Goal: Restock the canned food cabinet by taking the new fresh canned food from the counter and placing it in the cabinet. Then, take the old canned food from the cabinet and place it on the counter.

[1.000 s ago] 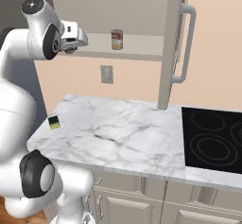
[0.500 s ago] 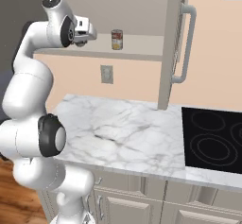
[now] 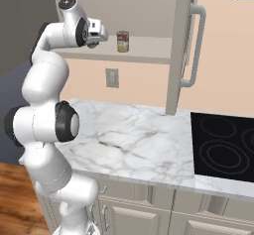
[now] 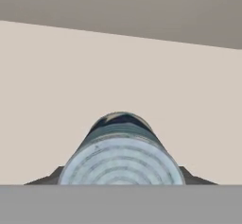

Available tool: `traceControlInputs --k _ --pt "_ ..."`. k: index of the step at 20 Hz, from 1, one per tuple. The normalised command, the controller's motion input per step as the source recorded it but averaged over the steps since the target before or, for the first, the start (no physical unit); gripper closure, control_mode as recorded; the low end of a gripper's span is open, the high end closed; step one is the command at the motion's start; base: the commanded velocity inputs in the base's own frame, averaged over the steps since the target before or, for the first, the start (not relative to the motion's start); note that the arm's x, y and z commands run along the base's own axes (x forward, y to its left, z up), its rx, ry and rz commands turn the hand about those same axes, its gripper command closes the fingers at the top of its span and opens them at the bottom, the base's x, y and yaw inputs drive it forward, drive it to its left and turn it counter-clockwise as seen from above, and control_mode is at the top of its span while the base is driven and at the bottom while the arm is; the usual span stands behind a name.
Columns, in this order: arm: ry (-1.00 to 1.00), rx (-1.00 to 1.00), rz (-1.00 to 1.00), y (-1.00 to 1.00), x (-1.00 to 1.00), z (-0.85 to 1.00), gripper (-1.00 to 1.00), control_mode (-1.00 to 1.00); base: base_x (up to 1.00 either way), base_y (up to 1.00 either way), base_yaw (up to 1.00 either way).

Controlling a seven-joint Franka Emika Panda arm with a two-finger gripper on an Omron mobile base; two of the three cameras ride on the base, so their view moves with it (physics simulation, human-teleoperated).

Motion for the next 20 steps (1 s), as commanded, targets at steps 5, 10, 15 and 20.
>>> traceControlInputs --k 5,10,15,20 --pt "0.00 0.00 0.00 -0.01 0.13 0.00 -1.00 -1.00 0.00 0.00 0.00" --pt "-0.09 0.05 -0.03 0.00 0.20 0.00 -1.00 -1.00 0.00 0.00 0.00" --pt "-0.23 0.09 -0.06 0.00 0.14 0.04 -1.00 -1.00 0.00 0.00 0.00" --pt "-0.37 0.18 0.00 -0.35 -0.76 0.30 -1.00 -1.00 0.00 0.00 0.00"
